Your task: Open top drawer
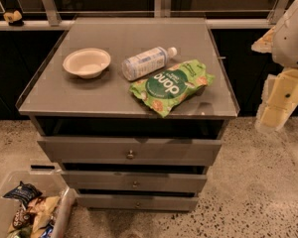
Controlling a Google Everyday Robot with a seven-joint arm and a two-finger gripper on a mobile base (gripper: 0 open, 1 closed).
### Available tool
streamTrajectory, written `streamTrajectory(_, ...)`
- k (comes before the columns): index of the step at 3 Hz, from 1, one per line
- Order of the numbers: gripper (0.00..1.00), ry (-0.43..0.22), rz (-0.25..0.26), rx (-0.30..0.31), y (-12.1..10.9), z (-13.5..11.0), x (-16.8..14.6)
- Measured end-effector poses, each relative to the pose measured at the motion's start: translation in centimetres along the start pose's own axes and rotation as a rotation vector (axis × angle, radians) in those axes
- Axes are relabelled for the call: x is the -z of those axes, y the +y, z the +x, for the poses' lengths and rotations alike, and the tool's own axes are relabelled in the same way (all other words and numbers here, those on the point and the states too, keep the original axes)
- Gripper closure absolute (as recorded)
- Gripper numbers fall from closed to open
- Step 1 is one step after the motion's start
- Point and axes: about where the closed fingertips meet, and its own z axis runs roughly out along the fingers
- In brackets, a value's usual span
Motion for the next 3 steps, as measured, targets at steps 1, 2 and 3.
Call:
streamTrajectory(1, 0.0, -0.012, 0.005, 0.005, 0.4, 0.0, -0.1)
streamTrajectory(2, 0.0, -0.079, 0.019, 0.04, 3.2, 0.2, -1.1)
streamTrajectory(3, 0.0, -0.165, 0.016, 0.038, 6.7, 3.1, -5.6)
